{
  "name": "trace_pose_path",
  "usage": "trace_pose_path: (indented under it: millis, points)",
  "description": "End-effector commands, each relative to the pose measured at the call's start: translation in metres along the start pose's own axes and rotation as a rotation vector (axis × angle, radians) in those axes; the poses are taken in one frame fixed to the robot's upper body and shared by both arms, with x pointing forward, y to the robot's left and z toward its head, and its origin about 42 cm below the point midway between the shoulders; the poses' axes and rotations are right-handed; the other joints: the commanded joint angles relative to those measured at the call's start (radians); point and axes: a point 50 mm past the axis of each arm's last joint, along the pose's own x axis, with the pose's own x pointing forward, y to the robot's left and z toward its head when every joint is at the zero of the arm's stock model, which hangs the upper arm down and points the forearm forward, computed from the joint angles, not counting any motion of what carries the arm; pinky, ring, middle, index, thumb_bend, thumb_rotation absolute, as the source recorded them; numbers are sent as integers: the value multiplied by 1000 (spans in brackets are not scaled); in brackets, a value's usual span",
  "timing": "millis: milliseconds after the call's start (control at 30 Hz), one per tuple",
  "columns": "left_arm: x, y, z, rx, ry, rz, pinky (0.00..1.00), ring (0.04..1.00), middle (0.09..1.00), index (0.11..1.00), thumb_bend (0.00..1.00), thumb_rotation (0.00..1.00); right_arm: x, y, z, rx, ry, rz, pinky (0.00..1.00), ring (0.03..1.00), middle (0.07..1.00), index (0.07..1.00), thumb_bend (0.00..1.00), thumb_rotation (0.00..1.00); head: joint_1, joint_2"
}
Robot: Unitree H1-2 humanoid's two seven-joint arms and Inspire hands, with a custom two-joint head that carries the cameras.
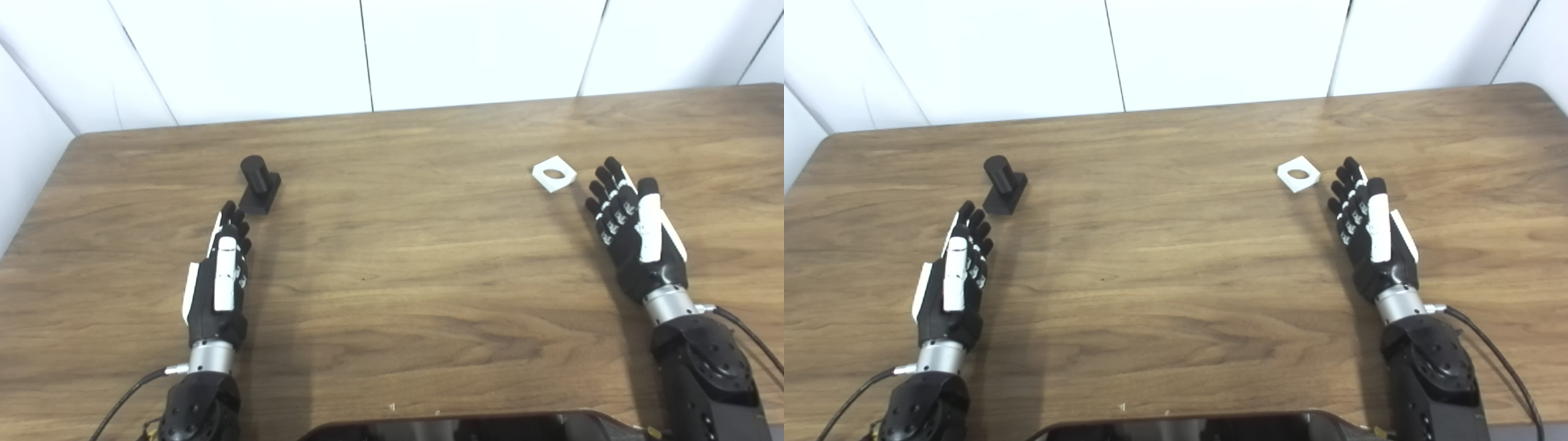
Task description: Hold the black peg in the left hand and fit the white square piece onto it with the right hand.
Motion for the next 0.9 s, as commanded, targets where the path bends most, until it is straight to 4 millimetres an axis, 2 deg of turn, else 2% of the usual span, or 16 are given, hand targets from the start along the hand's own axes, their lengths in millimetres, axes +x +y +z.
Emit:
trace_pose_path:
  millis: [0,633,800,867]
  points:
    - [8,-2,17,-3,-74,-17,1000,1000,1000,1000,460,919,-5,-3,-7,9,1,-7,1000,1000,1000,999,648,1000,1,0]
    - [4,-6,12,25,-56,-15,1000,1000,1000,1000,428,910,-6,-1,-10,17,13,-3,1000,1000,1000,999,632,1000,3,0]
    - [6,-5,15,86,-62,-9,1000,1000,1000,1000,464,821,-4,-3,-10,17,9,5,1000,1000,1000,999,659,1000,9,-4]
    - [8,-5,18,117,-69,-1,1000,1000,1000,1000,441,799,-3,-4,-10,17,11,7,1000,1000,1000,1000,662,1000,10,-5]
